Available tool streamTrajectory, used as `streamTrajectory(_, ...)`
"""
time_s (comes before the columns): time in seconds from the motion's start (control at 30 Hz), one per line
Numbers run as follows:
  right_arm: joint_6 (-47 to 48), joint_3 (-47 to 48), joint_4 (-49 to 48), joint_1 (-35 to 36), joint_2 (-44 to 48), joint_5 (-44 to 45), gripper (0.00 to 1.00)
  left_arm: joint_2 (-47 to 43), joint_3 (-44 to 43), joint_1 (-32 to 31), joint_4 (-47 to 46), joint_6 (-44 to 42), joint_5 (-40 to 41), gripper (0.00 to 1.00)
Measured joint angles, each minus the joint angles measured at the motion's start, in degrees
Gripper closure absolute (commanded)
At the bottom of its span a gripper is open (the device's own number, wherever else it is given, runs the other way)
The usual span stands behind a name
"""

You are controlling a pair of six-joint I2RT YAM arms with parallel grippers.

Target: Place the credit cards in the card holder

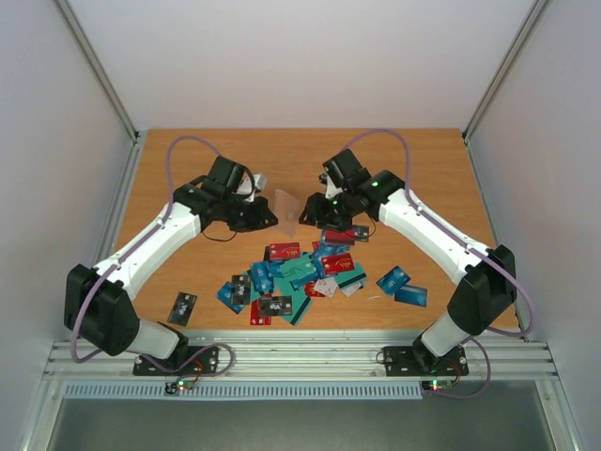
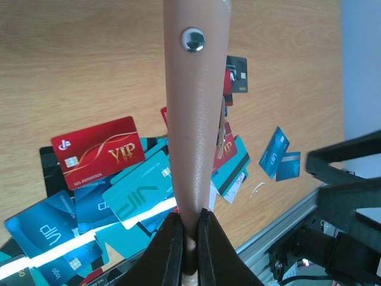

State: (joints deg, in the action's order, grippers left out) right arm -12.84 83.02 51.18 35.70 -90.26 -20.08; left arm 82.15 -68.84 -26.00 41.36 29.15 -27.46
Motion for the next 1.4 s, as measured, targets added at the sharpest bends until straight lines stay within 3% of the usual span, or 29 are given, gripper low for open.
streamTrajectory(0.37,-0.85,2.25,-1.16,2.29,-3.67,0.63,0.55,-0.07,-4.87,-6.29,2.6,-0.24,2.62,1.0)
streamTrajectory(0.77,1.11,2.25,-1.03,2.29,-3.78,3.8,0.63,-0.04,-7.56,-8.96,4.96,-4.11,4.63,1.0)
streamTrajectory(1.23,4.42,3.17,-0.46,2.69,-3.87,4.37,0.82,-0.04,-7.56,-9.9,4.72,-5.2,3.45,1.0)
streamTrajectory(1.4,5.25,3.19,0.04,2.91,-3.87,3.98,0.93,-0.04,-7.56,-11.17,4.72,-5.55,3.58,1.0)
